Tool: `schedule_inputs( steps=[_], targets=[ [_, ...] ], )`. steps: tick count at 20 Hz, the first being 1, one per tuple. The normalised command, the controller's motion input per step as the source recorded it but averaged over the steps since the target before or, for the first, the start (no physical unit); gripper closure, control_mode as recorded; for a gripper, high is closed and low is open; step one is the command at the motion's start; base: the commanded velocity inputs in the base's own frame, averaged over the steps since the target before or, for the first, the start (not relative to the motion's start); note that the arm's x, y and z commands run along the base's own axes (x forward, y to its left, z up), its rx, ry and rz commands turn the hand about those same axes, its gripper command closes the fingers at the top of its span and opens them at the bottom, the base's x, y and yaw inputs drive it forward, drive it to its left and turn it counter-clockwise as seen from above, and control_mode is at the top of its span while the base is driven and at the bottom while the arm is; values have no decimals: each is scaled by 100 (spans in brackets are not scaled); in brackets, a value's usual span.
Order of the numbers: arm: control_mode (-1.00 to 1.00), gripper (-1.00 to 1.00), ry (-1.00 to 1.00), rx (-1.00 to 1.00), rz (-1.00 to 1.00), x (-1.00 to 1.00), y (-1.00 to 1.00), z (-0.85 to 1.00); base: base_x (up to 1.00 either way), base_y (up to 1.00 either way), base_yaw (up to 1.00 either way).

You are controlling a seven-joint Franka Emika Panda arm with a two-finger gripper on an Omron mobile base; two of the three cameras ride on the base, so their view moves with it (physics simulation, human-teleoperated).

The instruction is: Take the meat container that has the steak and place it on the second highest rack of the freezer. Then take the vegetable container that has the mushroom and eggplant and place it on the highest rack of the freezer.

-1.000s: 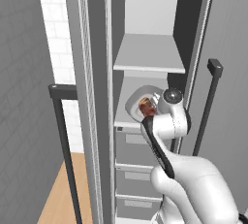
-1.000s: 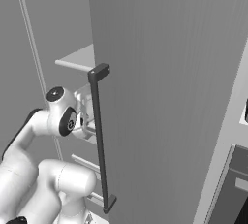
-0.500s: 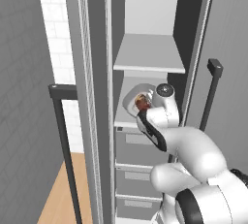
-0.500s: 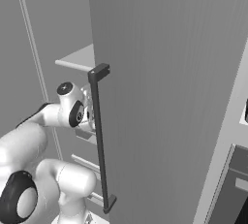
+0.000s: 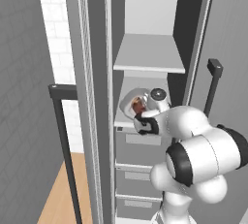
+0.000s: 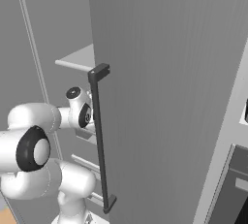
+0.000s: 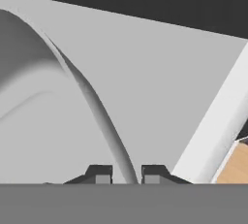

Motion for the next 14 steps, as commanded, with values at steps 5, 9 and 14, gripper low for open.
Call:
schedule_inputs(
  steps=[5, 9, 14],
  targets=[
    [-100, 100, 0, 0, 0, 36, 5, -27, 0, 0, 0],
    [-100, 100, 0, 0, -1, 39, 16, -20, 0, 0, 0],
    [-100, -100, 0, -3, -7, 13, 29, -13, 0, 0, 0]
  ],
)
